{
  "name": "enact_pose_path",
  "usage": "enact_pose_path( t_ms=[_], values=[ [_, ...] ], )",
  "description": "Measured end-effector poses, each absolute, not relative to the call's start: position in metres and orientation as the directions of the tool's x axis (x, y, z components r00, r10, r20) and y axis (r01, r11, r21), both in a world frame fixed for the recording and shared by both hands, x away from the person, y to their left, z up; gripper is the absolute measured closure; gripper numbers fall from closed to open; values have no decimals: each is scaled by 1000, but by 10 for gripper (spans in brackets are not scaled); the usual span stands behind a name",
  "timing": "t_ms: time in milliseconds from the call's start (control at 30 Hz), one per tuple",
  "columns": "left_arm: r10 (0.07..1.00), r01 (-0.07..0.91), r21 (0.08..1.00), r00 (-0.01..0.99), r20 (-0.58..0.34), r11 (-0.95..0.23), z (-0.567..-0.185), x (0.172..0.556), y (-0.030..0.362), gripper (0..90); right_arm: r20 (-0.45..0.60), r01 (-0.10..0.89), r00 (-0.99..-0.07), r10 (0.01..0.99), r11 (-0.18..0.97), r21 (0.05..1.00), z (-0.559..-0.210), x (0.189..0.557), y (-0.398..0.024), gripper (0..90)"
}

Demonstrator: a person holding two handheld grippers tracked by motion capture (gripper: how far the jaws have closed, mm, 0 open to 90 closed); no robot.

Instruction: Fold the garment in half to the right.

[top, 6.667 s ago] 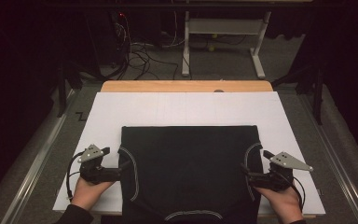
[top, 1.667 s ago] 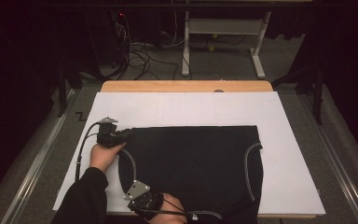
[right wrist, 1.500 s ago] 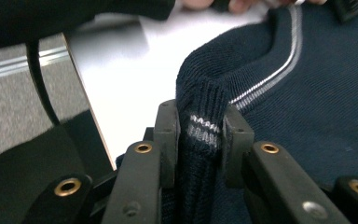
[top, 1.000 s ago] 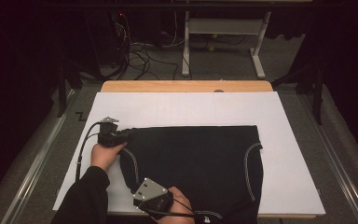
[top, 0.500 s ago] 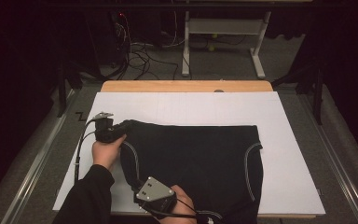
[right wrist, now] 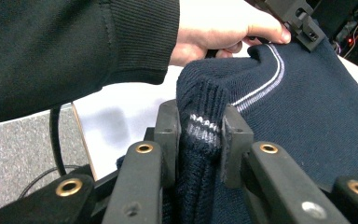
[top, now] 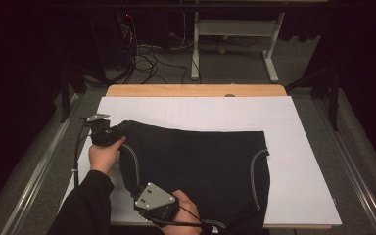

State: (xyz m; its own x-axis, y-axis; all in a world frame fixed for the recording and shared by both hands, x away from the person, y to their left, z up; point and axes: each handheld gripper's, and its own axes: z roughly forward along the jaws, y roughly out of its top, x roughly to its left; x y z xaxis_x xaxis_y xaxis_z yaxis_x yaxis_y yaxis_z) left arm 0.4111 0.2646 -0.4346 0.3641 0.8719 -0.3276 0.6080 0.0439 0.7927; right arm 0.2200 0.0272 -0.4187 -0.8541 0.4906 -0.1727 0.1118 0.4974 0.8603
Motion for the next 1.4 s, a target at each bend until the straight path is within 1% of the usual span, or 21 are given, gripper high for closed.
enact_pose_path(
  t_ms=[67, 433, 867, 1133, 1400],
  values=[
    [880, 604, 796, 356, -314, 40, -431, 411, 270, 742, -176, 104, -857, 485, 497, 861, -416, 221, 33, 741],
    [897, 608, 791, 305, -319, 75, -429, 405, 302, 740, -180, 79, -878, 444, 506, 859, -415, 223, 67, 741],
    [922, 605, 791, 254, -293, 85, -425, 392, 333, 742, -176, 57, -898, 403, 502, 863, -416, 222, 94, 740],
    [923, 608, 791, 258, -285, 74, -422, 389, 330, 741, -162, 68, -899, 406, 495, 866, -415, 223, 93, 738],
    [921, 607, 792, 276, -276, 55, -407, 390, 309, 742, -157, 73, -888, 432, 469, 880, -409, 219, 71, 738]
  ],
)
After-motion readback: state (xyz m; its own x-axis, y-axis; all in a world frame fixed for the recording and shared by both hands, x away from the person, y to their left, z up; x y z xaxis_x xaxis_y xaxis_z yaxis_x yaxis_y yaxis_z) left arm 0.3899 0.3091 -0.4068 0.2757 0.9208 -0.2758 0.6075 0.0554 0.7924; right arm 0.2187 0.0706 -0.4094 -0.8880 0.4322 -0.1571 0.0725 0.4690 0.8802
